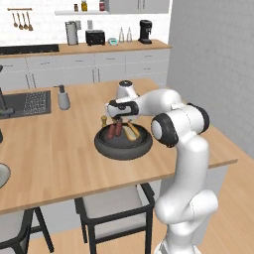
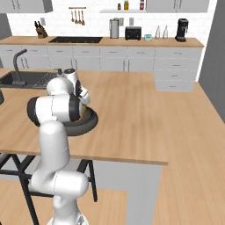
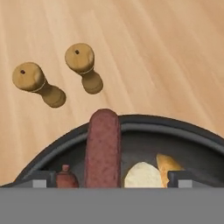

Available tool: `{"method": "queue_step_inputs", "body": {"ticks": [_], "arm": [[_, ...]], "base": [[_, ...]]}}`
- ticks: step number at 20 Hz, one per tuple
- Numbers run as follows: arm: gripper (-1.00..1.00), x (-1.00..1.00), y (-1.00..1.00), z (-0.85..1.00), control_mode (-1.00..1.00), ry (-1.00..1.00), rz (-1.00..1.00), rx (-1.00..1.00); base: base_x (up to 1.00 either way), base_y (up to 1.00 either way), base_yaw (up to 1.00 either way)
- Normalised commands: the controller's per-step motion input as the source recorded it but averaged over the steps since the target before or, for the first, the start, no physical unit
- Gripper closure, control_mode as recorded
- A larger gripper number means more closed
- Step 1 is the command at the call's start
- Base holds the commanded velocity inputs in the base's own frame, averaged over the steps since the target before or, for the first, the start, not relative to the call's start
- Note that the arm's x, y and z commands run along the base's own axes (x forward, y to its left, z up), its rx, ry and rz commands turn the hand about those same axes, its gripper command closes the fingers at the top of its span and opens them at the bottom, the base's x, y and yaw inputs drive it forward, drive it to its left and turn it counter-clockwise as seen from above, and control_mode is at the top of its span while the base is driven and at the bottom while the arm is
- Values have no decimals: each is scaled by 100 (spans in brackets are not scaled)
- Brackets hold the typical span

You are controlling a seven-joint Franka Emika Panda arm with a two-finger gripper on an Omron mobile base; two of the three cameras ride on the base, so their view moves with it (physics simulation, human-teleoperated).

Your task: Place one bun and one sausage from the bowl on each plate.

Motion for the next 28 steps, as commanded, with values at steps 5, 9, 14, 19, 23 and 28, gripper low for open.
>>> {"method": "queue_step_inputs", "body": {"ticks": [5, 9, 14, 19, 23, 28], "arm": [[-100, -3, 1, -19, -100, 0, 28, 0], [-100, -43, 0, -16, -100, -2, 21, -2], [-100, 3, 5, -15, -100, 0, 18, -2], [-100, 17, 17, -10, -100, 0, 15, 0], [-100, 0, 25, -12, -100, 0, 13, -2], [-100, 2, 13, -27, -100, 0, 5, -2]], "base": [[0, 0, 0], [0, 0, 0], [0, 0, 0], [0, 0, 0], [0, 0, 0], [0, 0, 0]]}}
